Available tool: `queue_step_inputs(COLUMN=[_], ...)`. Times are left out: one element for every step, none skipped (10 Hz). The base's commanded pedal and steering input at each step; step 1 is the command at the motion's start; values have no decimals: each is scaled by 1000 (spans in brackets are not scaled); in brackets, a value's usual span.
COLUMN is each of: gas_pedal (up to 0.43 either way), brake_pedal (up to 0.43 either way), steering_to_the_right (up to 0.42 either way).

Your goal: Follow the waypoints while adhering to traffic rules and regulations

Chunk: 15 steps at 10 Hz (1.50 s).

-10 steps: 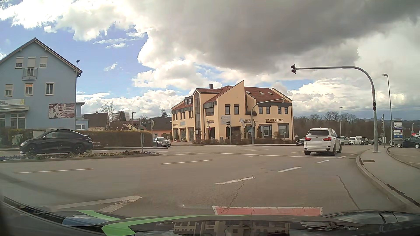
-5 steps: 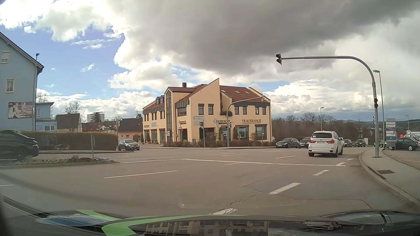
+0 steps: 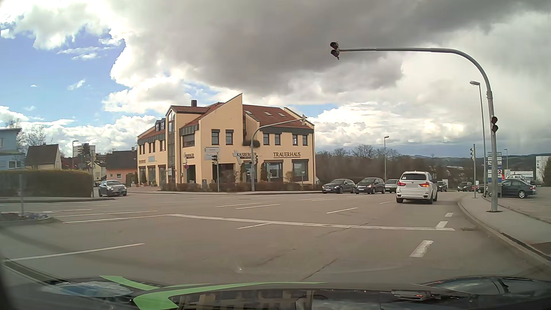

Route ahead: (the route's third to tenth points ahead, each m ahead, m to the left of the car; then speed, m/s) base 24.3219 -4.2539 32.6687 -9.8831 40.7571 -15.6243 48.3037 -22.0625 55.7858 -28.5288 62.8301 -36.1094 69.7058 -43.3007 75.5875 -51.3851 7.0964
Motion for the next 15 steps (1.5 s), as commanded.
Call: queue_step_inputs(gas_pedal=[209,220,228,228,228,240,240,240,240,240,240,240,240,240,240], brake_pedal=[0,0,0,0,0,0,0,0,0,0,0,0,0,0,0], steering_to_the_right=[188,183,181,179,174,168,161,156,150,143,135,123,112,104,96])
